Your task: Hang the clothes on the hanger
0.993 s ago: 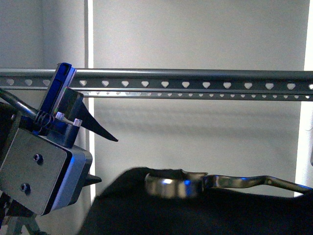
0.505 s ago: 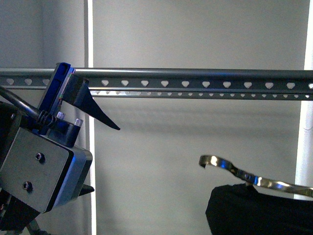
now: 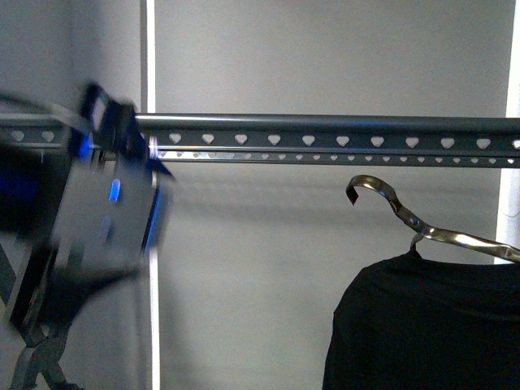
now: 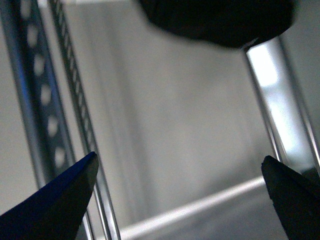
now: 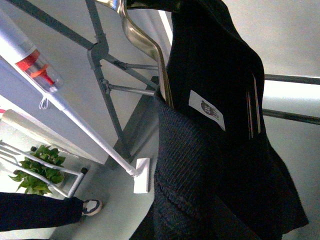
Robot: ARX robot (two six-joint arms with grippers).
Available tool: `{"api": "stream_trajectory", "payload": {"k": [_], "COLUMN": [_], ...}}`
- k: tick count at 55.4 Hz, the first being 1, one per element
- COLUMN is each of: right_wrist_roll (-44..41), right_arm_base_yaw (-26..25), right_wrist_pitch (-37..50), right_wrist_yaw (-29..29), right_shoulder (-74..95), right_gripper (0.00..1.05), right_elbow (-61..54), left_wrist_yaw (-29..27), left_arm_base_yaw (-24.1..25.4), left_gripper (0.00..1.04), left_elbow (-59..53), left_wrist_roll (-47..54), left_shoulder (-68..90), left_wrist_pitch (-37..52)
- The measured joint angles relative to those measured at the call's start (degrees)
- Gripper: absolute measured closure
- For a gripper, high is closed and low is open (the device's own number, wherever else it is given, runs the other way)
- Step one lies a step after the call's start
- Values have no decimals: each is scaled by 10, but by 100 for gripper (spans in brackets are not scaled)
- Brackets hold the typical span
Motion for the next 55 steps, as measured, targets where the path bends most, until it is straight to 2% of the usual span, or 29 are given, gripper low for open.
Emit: {"api": "stream_trajectory", "payload": {"k": [1,2,3,4,6,7,12,17,26,34,39,46,48,49,55], "right_wrist_roll": [1,1,1,1,1,1,6,16,56,127,185,243,269,279,337], "right_arm_base_yaw": [1,2,3,3,5,5,7,15,19,11,7,5,6,7,24], "right_wrist_pitch": [-2,-4,-6,-8,-10,-10,-12,-7,31,49,52,53,53,53,44], "right_wrist_yaw": [0,1,1,0,2,4,12,9,10,26,31,40,50,53,85], "right_shoulder": [0,0,0,0,0,0,1,-5,-15,-3,13,36,49,54,99], "right_gripper": [99,99,99,99,99,99,99,99,99,99,99,99,99,99,99], "right_elbow": [3,5,8,11,15,16,17,17,17,47,86,126,145,153,213], "left_wrist_yaw": [-38,-46,-63,-55,-44,-28,16,5,-97,-191,-179,-149,-116,-113,-224], "left_arm_base_yaw": [5,8,14,23,29,34,36,31,43,86,125,147,148,144,78], "left_gripper": [8,8,7,6,6,6,7,7,7,7,7,7,7,7,29], "left_elbow": [15,25,47,82,101,115,160,216,350,419,394,303,243,219,16], "left_wrist_roll": [-72,-88,-166,-255,-297,-356,-435,-487,-641,-882,-1063,-1210,-1271,-1278,-1163], "left_shoulder": [4,7,9,10,8,5,4,30,105,110,67,12,-15,-25,-114], "left_wrist_pitch": [34,49,65,58,48,44,-3,-24,-53,-91,-133,-118,-84,-71,30]}}
